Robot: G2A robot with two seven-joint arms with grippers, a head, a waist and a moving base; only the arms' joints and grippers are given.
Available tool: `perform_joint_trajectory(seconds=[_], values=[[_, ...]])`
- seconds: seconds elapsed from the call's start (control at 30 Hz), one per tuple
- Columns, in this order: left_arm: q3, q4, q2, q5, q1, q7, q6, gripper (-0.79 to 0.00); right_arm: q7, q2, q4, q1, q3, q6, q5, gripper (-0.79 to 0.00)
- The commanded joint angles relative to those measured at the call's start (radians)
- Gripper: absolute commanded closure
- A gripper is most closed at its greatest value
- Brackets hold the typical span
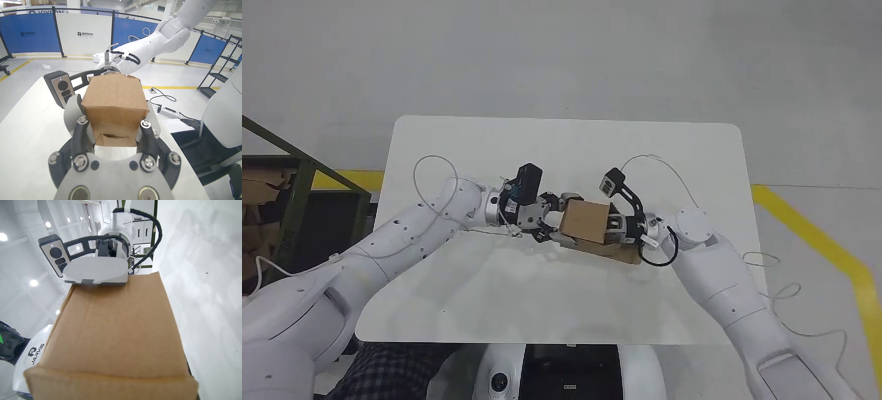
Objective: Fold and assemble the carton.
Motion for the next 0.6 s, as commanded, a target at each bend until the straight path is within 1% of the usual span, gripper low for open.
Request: perform_joint_trajectory(seconds=[0.0, 0.17, 0.23, 0.4, 0.57], values=[[0.001, 0.002, -0.001, -0.002, -0.001, 0.000, 0.000, -0.489, 0.001, -0.002, 0.009, 0.006, -0.005, -0.005, -0.001, 0.000], [-0.003, 0.017, -0.004, -0.013, 0.000, 0.000, 0.000, -0.480, 0.005, 0.004, 0.027, 0.009, 0.012, -0.010, -0.016, 0.000], [-0.007, 0.024, -0.004, -0.020, 0.002, 0.000, 0.000, -0.434, 0.005, 0.010, 0.023, 0.006, 0.023, -0.006, -0.034, 0.000], [-0.021, 0.039, -0.004, -0.036, 0.013, 0.000, 0.000, -0.394, -0.008, 0.028, -0.008, -0.013, 0.062, 0.006, -0.077, 0.000], [-0.047, 0.051, 0.000, -0.052, 0.031, 0.000, 0.000, -0.391, -0.021, 0.048, -0.052, -0.042, 0.108, 0.024, -0.104, 0.000]])
